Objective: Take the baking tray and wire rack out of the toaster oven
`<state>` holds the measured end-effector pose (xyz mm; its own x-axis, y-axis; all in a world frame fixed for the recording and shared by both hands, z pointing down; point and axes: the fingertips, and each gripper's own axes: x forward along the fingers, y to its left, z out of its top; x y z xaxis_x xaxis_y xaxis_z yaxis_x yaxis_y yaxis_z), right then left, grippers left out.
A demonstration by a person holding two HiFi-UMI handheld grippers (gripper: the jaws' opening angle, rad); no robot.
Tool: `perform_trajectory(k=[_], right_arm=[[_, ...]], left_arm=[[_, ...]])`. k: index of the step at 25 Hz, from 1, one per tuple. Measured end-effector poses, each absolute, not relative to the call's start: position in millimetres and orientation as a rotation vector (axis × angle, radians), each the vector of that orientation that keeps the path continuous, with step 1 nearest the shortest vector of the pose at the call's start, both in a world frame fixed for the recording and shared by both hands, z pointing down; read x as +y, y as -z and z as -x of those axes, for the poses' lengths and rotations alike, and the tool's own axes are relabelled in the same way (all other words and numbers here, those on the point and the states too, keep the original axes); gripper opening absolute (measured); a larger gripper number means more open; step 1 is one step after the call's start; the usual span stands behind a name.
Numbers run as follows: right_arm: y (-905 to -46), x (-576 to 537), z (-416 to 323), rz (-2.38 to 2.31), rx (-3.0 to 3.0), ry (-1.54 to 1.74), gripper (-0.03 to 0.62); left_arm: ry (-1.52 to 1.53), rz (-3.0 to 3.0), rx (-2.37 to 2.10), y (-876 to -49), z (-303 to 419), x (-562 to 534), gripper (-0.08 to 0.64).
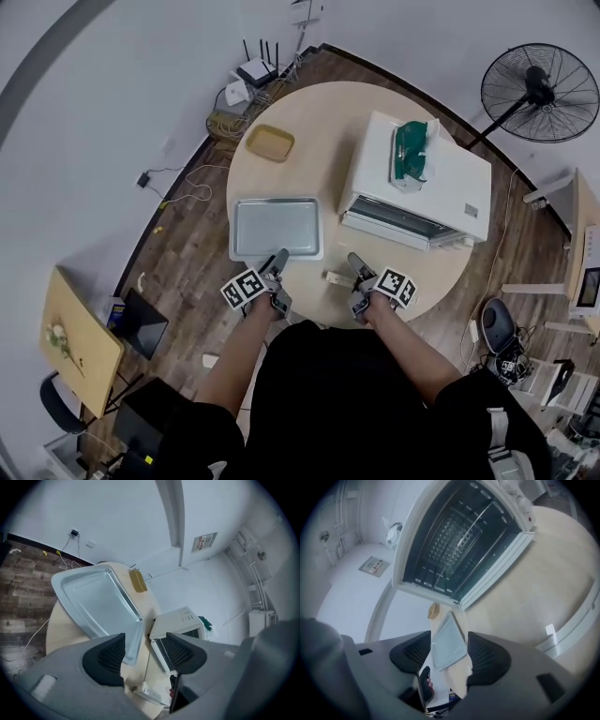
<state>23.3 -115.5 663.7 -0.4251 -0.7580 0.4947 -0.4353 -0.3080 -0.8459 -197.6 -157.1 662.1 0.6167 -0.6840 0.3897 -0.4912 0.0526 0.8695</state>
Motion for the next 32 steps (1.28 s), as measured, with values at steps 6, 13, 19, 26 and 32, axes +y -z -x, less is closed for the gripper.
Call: perform_trajectory(k=[6,13,19,26,32], right_arm=[[-636.1,-112.8,-108.4,1.569,1.556,1.596,0.229],[-622.9,-101.7,-183.5,1.606,1.408,1.462,0.225],[-612.8,-94.6,-223.9,1.589,1.353,1.387,0.116],[-613.5,-98.9,-257.5,1.569,1.363,1.340,0.005],[-619.8,-121.8,-276.2,1.574,1.409,1.340,0.003]], left_arm=[[0.240,-1.570,-0.890,-660.4,138.0,-149.8,0.261],[0.287,-1.612,-0.796,-643.6,66.9,-165.4,0.234],[0.328,-1.669,-0.776,-623.4,15.8,-182.5,0.048],[0.414,-1.577,-0.795,-630.3,-17.6,-198.1,0.020],[0.431,-1.538,-0.842,-639.4,-42.3,-213.3,0.020]])
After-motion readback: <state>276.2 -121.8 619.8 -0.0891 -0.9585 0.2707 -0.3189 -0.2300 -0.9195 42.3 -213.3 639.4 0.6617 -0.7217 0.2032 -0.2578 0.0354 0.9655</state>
